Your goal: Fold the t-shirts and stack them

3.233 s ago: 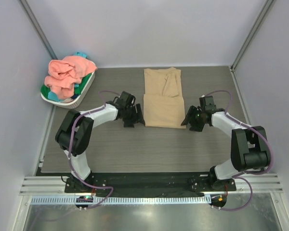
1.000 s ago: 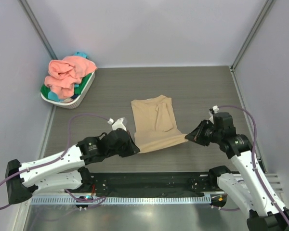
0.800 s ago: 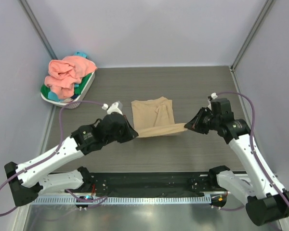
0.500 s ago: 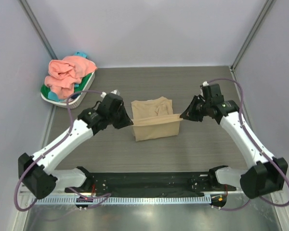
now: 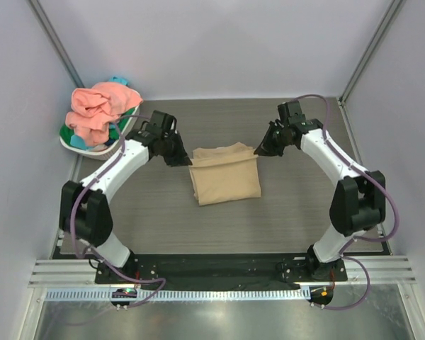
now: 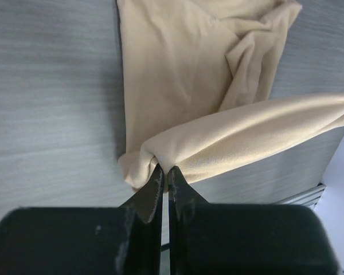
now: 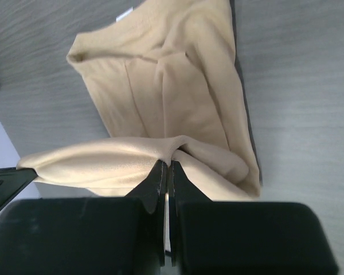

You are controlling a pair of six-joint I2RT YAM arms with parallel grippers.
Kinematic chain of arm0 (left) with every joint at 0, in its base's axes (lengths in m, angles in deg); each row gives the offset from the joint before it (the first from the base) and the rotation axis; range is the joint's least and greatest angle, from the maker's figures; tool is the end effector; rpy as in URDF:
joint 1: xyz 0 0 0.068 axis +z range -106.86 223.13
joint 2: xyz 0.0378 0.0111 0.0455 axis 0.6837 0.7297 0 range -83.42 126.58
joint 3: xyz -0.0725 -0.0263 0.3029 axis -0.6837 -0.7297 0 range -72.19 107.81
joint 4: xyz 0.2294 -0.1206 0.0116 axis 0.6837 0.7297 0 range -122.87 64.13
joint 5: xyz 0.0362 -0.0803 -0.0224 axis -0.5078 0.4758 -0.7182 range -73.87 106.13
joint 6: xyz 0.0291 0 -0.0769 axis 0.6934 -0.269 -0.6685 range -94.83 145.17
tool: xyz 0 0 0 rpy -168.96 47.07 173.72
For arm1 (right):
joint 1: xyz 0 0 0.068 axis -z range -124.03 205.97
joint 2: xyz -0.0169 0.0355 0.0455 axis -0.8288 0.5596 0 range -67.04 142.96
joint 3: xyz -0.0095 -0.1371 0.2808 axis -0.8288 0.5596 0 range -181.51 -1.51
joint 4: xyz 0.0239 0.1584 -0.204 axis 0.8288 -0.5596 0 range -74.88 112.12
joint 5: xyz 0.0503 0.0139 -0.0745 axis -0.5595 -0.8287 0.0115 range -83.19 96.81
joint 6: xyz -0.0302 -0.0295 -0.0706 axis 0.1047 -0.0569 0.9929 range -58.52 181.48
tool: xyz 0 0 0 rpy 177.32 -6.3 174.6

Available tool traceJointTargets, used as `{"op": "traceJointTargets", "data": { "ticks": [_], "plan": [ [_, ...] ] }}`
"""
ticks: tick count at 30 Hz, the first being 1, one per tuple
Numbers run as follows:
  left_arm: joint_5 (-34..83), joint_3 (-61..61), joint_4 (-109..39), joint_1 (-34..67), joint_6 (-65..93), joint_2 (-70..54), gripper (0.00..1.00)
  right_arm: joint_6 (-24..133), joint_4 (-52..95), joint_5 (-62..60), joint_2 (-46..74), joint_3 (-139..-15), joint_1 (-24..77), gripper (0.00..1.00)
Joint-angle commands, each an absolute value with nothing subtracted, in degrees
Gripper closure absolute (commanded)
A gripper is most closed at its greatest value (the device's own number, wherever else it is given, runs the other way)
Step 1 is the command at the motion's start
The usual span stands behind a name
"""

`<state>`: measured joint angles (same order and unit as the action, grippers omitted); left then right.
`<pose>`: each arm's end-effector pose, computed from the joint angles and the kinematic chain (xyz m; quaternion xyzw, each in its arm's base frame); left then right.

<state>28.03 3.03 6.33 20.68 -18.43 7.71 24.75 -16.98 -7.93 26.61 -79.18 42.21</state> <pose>0.3257 -0.1504 0.2914 -0.1435 0.9385 -0.2454 0.1961 0.3563 0.1060 0.2913 0.1506 0.9348 0.2376 0.2170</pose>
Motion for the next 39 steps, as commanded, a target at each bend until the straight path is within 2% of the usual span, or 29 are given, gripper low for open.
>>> {"op": "traceJointTargets", "data": {
  "ticks": [1, 16, 17, 18, 19, 20, 22, 24, 25, 26, 30, 32, 39],
  "plan": [
    [30.1, 7.9, 6.4, 24.0, -13.9, 12.8, 1.00, 25.5, -13.0, -3.1, 31.6, -85.4, 43.5, 0.99],
    [34.7, 33.0, 9.8, 27.8, -13.1, 35.9, 0.99, 25.5, -13.2, -3.3, 51.5, -104.9, 45.9, 0.97],
    [34.6, 33.9, 10.4, 28.1, -13.3, 36.9, 0.96, 25.8, -13.7, -4.2, 52.9, -106.2, 46.4, 0.88],
    [34.5, 35.0, 10.9, 28.5, -13.4, 39.3, 0.91, 26.2, -14.0, -6.3, 54.2, -109.0, 46.6, 0.75],
    [34.3, 37.4, 11.2, 28.6, -13.8, 40.7, 0.77, 26.8, -14.5, -6.7, 55.5, -110.8, 46.9, 0.48],
    [34.2, 39.1, 12.8, 29.5, -13.9, 42.0, 0.71, 27.5, -15.7, -7.2, 58.4, -112.9, 47.4, 0.40],
    [34.6, 44.8, 15.1, 30.3, -13.9, 45.6, 0.66, 28.5, -17.2, -8.7, 61.1, -118.8, 47.8, 0.30],
    [34.7, 48.1, 18.1, 31.0, -13.3, 46.3, 0.55, 29.6, -20.4, -7.7, 61.8, -121.0, 48.6, 0.28],
    [34.1, 49.4, 18.9, 31.0, -12.9, 45.0, 0.19, 29.8, -20.5, -6.3, 60.8, -119.8, 48.9, 0.28],
    [33.8, 49.0, 18.9, 30.9, -11.9, 43.7, 0.00, 30.5, -19.8, -5.3, 59.4, -118.2, 48.9, 0.27],
    [31.8, 38.5, 16.3, 30.9, -10.7, 34.9, 0.00, 32.1, -11.1, -9.7, 50.3, -102.1, 48.9, 0.23],
    [31.8, 34.0, 14.7, 30.9, -10.5, 29.1, 0.00, 32.3, -7.0, -14.3, 49.2, -98.0, 48.6, 0.22],
    [31.2, 9.1, 10.5, 30.6, -10.6, 8.5, 0.00, 35.6, -6.7, -17.0, 53.5, -97.1, 46.0, 0.20]
  ]
}}
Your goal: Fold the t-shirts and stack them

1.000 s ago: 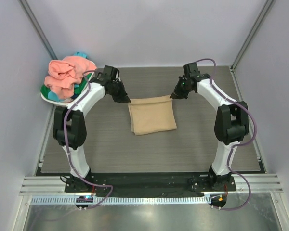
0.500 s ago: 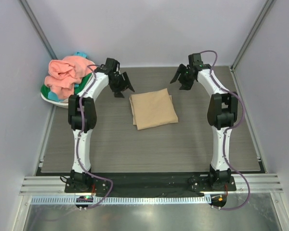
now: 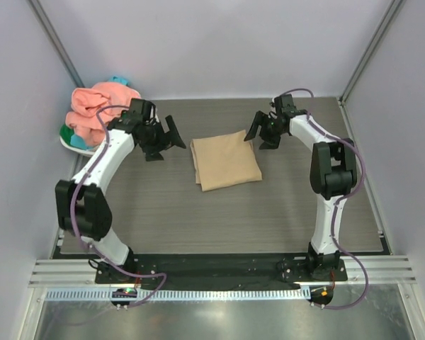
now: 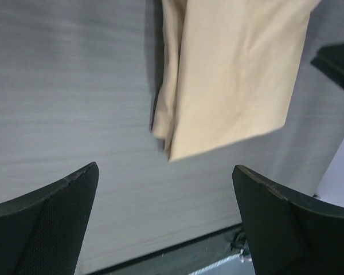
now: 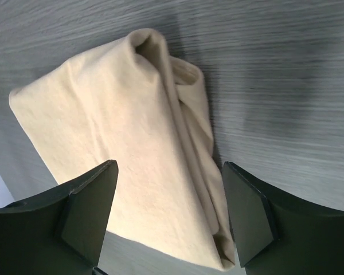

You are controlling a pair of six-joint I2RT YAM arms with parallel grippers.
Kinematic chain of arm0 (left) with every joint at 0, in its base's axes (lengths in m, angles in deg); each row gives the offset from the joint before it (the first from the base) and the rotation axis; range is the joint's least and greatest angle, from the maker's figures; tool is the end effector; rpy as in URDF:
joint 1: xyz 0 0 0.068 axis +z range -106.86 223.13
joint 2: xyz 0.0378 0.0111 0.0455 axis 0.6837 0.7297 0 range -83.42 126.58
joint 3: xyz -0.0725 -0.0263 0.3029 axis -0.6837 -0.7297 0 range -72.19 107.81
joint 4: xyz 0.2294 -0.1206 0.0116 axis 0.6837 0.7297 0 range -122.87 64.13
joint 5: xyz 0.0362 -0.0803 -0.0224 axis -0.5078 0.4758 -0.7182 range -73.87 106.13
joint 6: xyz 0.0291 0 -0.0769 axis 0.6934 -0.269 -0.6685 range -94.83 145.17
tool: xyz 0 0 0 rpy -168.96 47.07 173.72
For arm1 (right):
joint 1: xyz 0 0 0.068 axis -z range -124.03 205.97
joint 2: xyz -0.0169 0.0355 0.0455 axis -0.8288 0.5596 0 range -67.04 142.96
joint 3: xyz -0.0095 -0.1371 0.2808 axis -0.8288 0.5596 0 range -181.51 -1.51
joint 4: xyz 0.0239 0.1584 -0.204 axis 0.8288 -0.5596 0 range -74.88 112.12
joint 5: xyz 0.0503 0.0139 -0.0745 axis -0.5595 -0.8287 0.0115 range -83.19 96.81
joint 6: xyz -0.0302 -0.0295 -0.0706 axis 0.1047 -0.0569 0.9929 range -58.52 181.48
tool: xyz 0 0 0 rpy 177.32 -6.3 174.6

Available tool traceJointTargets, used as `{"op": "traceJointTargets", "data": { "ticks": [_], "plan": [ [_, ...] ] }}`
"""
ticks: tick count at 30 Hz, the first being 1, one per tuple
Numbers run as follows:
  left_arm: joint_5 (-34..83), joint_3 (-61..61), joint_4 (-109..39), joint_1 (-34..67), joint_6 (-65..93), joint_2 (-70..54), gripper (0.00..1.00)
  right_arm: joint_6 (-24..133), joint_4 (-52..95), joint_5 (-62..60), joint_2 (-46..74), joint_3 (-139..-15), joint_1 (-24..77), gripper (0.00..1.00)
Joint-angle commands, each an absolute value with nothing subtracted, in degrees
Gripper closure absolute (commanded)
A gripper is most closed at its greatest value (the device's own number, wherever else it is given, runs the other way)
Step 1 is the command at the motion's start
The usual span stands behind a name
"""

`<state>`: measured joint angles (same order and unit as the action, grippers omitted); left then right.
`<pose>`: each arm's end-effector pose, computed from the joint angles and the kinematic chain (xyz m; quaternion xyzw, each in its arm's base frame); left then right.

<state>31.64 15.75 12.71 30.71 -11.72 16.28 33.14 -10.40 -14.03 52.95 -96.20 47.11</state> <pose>0.3851 -0.1043 0.3030 -0.1644 0.9373 -0.2339 0.1992 0.4828 0.1010 0.2089 0.1104 0.9398 0.2517 0.2030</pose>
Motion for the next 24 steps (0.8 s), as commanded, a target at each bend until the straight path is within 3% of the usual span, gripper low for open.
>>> {"op": "traceJointTargets", "data": {
  "ticks": [1, 4, 9, 12, 15, 16, 24],
  "plan": [
    [31.1, 7.2, 10.5, 30.6, -10.2, 6.4, 0.00, 35.8, -6.7, -16.8, 54.9, -97.5, 45.6, 0.20],
    [29.8, 1.1, 12.3, 30.6, -9.1, -1.1, 0.00, 36.3, -6.7, -16.0, 57.3, -99.2, 44.9, 0.20],
    [28.1, -5.3, 14.7, 30.6, -7.9, -10.4, 0.00, 37.5, -7.5, -15.1, 62.3, -101.6, 43.0, 0.30],
    [24.5, -8.9, 14.9, 30.6, -7.4, -16.5, 0.00, 38.7, -8.2, -13.8, 63.9, -101.6, 42.8, 0.57],
    [20.3, -13.0, 13.5, 30.7, -7.0, -24.1, 0.00, 42.6, -10.9, -8.1, 63.8, -102.5, 43.6, 0.92],
    [19.5, -13.8, 13.8, 30.7, -6.7, -25.6, 0.00, 43.8, -11.7, -6.0, 63.6, -102.8, 44.0, 0.97],
    [16.9, -20.2, 13.4, 30.7, -5.5, -39.8, 0.00, 50.9, -15.1, 1.2, 63.5, -112.4, 57.0, 0.99]
  ]
}}
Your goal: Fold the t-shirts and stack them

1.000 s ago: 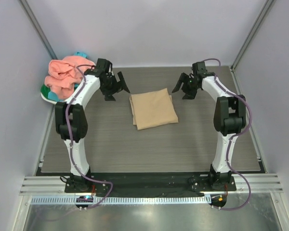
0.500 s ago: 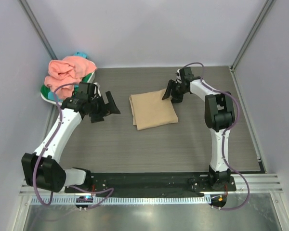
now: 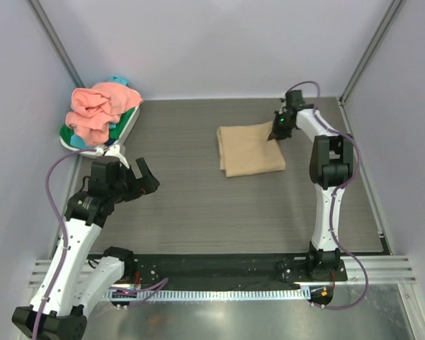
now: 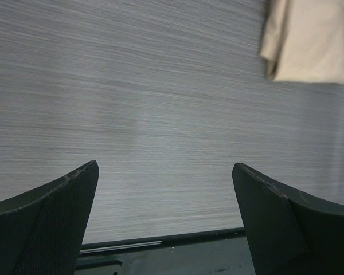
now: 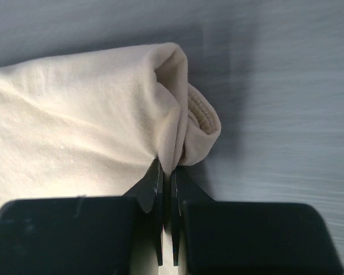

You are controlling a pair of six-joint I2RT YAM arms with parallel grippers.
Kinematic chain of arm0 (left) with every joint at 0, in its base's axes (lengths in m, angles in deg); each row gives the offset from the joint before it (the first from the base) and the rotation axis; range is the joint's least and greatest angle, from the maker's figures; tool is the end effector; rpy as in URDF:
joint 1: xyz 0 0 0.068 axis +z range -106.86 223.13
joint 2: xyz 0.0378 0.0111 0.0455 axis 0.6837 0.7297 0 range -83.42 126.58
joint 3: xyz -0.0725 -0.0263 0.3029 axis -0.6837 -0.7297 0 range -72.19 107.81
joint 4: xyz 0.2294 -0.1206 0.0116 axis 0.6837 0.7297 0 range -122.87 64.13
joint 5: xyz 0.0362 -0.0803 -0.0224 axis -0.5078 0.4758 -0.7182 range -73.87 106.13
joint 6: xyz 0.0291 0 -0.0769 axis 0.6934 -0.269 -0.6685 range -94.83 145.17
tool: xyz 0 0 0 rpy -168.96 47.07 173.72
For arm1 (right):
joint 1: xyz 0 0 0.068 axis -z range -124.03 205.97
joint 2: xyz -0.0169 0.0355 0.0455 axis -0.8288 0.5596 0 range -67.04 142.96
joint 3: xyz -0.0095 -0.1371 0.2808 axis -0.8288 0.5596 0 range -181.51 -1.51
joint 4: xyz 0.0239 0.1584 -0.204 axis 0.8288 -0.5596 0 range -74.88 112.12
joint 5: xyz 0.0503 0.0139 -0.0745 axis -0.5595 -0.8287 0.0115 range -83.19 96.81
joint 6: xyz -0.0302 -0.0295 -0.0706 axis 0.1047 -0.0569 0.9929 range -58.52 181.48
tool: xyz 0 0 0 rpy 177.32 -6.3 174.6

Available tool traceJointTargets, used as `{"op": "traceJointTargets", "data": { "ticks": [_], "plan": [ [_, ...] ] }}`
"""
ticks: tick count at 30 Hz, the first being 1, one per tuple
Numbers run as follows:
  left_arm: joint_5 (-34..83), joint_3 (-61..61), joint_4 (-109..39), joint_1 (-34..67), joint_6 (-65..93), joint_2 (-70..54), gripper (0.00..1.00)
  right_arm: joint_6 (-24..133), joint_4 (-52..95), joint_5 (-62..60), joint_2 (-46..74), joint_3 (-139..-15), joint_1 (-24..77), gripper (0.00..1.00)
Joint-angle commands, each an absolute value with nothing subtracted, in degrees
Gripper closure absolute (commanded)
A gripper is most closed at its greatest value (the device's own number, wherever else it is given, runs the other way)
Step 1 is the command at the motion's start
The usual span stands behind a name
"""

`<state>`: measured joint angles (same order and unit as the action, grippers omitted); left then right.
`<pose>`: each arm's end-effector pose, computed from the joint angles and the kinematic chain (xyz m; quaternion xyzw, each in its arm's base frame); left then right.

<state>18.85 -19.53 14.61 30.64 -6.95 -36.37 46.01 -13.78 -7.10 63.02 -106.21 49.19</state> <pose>0.1520 -0.0370 0.3231 -0.1460 0.9011 -0.1748 0.3689 0.5246 0.0797 0.1713 0.0429 0.9611 0.1627 0.2192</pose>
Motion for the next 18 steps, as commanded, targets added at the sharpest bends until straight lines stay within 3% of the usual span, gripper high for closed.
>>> {"op": "traceJointTargets", "data": {
  "ticks": [1, 10, 18],
  "plan": [
    [16.7, -20.0, 13.6, 30.7, -5.1, -40.4, 0.00, 51.4, -15.6, 2.5, 64.0, -114.0, 58.1, 0.99],
    [14.1, -20.8, 14.5, 29.8, -6.3, -42.5, 0.00, 61.2, -15.6, 11.4, 73.9, -134.2, 66.3, 0.99],
    [11.6, -21.0, 14.1, 29.9, -7.0, -42.0, 0.00, 71.8, -0.4, 20.6, 81.0, -142.6, 67.0, 0.99]
  ]
}}
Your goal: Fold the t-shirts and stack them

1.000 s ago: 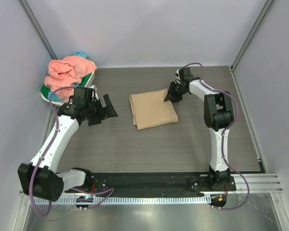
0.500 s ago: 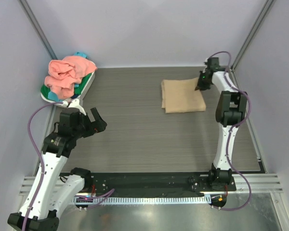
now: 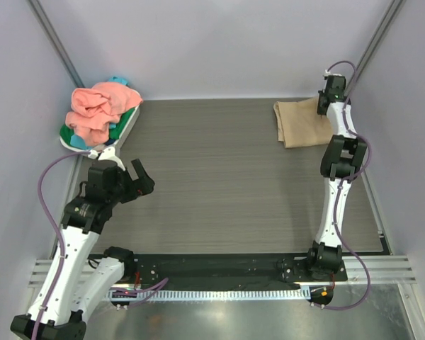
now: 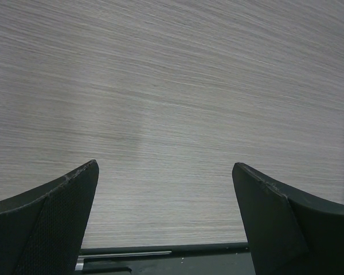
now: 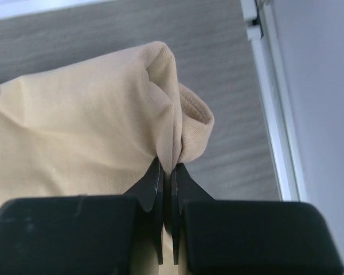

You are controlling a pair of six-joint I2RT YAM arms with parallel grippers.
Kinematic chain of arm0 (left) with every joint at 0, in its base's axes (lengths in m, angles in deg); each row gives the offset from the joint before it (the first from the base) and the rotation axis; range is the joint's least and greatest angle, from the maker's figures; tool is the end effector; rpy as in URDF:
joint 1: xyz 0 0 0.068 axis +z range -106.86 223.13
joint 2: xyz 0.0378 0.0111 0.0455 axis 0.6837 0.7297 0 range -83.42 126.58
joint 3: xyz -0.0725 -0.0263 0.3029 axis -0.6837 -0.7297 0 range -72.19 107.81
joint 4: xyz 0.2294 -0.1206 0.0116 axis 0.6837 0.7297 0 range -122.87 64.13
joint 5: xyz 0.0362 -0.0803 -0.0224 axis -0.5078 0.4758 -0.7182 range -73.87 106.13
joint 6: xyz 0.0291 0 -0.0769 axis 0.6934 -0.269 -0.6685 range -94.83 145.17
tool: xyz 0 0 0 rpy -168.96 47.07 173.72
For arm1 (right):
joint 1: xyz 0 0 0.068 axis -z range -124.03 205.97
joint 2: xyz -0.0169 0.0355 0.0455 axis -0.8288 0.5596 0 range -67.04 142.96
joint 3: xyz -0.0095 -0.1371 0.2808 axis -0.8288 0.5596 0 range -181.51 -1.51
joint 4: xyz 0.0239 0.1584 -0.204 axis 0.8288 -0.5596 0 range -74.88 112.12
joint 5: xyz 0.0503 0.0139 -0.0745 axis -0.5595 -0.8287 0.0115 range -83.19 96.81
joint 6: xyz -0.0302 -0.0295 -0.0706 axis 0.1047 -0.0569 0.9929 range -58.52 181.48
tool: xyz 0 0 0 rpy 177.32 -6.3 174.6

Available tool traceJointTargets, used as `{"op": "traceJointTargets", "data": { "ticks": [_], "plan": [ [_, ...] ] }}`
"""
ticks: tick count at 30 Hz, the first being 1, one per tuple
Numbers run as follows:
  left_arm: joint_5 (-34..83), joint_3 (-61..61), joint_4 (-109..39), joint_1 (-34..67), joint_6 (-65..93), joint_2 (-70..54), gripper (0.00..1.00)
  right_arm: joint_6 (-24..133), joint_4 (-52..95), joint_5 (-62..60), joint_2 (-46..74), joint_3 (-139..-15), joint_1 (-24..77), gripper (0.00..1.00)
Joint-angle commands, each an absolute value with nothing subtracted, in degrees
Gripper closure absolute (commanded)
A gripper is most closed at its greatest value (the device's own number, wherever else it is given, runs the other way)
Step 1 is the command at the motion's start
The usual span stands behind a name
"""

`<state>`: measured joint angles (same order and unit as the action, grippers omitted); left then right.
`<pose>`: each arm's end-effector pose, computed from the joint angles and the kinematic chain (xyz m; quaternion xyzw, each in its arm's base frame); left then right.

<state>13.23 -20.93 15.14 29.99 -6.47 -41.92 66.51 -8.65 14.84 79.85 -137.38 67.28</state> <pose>0.1324 -0.0270 0.3259 -0.1554 0.8860 -0.1451 0.4121 0.6190 -0.1340 0.1960 0.0784 0.9076 -0.1212 0.3943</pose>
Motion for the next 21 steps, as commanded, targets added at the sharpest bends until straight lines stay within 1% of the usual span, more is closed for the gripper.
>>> {"op": "traceJointTargets", "data": {
  "ticks": [1, 3, 7, 11, 14, 16, 17, 18, 19, 21],
  "plan": [
    [11.6, -21.0, 14.1, 29.9, -7.1, -41.8, 0.00, 72.3, 0.6, 22.0, 82.6, -143.7, 67.5, 0.99],
    [11.7, -21.2, 13.8, 29.9, -7.1, -41.4, 0.00, 72.1, 2.0, 23.5, 83.5, -145.2, 68.2, 0.99],
    [11.5, -21.0, 14.0, 29.8, -7.1, -40.9, 0.00, 70.9, 7.9, 24.5, 84.1, -144.5, 69.7, 0.99],
    [11.3, -21.4, 13.8, 29.8, -7.1, -41.4, 0.00, 70.1, 10.4, 25.4, 85.0, -144.4, 69.9, 0.99],
    [11.4, -21.5, 13.5, 29.9, -7.1, -41.1, 0.00, 70.4, 12.9, 27.3, 85.5, -144.3, 69.9, 0.94],
    [11.3, -21.4, 13.6, 29.8, -7.1, -40.4, 0.00, 70.6, 14.4, 27.2, 85.6, -144.4, 69.9, 0.84],
    [11.5, -21.3, 13.8, 29.9, -7.1, -40.4, 0.00, 70.8, 15.7, 26.9, 85.7, -144.4, 70.0, 0.77],
    [11.5, -21.3, 13.8, 29.8, -7.1, -40.3, 0.00, 70.6, 16.3, 26.9, 85.5, -144.6, 69.9, 0.56],
    [11.6, -21.4, 13.7, 29.9, -7.1, -40.4, 0.00, 70.3, 16.9, 27.0, 85.2, -144.5, 69.9, 0.38],
    [11.6, -21.4, 13.6, 29.8, -7.1, -40.4, 0.00, 69.4, 16.9, 27.6, 84.2, -144.1, 70.0, 0.12]
  ]
}}
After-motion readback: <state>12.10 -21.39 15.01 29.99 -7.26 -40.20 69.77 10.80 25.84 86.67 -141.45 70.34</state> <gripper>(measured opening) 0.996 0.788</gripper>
